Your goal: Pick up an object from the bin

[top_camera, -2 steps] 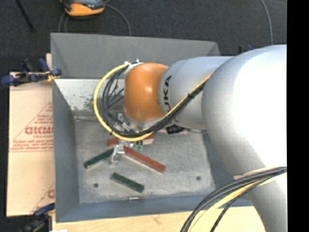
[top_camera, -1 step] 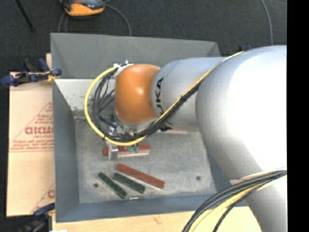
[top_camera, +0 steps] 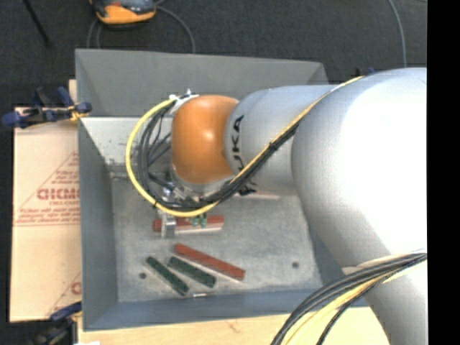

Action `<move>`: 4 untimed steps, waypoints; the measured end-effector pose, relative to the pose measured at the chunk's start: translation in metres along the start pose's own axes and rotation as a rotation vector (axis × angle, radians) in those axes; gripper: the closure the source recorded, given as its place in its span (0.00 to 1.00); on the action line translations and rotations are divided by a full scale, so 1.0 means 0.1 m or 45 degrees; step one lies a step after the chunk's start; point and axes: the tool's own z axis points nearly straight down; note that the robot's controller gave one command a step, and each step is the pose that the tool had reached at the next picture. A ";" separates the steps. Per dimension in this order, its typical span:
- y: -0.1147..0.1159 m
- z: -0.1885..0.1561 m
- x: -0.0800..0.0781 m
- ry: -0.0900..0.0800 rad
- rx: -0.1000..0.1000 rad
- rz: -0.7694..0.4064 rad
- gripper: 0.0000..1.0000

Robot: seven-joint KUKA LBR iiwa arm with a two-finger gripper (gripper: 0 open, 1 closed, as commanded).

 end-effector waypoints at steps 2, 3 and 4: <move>0.00 -0.06 0.00 0.003 0.000 0.002 1.00; -0.01 -0.12 0.01 0.009 0.001 0.003 1.00; -0.01 -0.25 0.01 0.008 0.000 0.004 1.00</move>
Offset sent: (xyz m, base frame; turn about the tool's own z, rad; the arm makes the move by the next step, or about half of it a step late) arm 0.0001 0.0000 0.0127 0.0000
